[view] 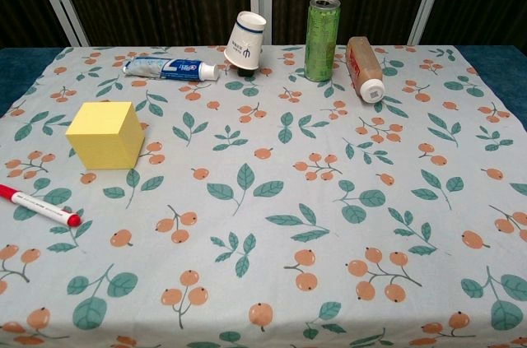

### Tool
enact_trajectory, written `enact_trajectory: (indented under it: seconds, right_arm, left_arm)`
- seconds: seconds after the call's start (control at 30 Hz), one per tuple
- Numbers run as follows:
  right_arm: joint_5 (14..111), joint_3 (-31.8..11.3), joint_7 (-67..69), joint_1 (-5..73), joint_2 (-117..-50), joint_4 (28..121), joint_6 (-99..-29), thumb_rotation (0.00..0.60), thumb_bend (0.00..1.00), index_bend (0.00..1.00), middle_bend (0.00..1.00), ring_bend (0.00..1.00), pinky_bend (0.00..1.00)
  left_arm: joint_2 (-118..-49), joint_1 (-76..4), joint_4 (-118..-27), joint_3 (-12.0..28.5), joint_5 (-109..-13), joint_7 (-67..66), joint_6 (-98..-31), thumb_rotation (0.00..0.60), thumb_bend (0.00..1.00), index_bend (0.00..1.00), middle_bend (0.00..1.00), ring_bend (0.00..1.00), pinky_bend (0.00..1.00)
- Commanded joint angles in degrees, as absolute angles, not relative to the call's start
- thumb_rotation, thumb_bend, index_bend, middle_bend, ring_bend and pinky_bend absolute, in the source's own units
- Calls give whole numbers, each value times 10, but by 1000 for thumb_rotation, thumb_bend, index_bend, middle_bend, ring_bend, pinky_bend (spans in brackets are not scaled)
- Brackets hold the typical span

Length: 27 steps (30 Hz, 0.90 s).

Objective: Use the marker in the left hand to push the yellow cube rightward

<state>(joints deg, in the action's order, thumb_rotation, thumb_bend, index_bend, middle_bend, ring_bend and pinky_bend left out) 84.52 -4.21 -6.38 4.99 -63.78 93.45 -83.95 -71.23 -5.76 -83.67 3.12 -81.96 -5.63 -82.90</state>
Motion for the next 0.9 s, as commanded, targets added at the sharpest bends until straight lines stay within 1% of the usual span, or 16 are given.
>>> enact_trajectory:
  seconds: [0.03, 0.27, 0.43, 0.67, 0.9]
  right_arm:
    - [846, -42, -63, 49, -638, 935, -841, 600, 269, 155, 283, 178, 339]
    - [851, -42, -60, 46, -634, 936, -850, 600, 270, 155, 283, 179, 339]
    - [852, -46, -59, 45, -630, 938, -856, 600, 268, 155, 283, 179, 339]
    - [853, -45, -58, 45, -629, 940, -854, 600, 268, 155, 283, 179, 339]
    - [850, -45, -57, 45, -629, 940, -853, 600, 267, 155, 283, 179, 339]
  left_arm:
    - [-711, -56, -838, 29, -821, -54, -829, 600, 158, 349, 342, 185, 267]
    - [-714, -62, -830, 25, -832, -40, -821, 600, 158, 357, 370, 185, 267]
    - [-719, -80, -815, 20, -855, -28, -805, 600, 158, 370, 394, 213, 267]
    - [-747, -126, -770, 5, -902, 0, -756, 600, 161, 381, 399, 214, 267]
    - [-784, -168, -723, -5, -924, 7, -707, 600, 183, 396, 404, 214, 268]
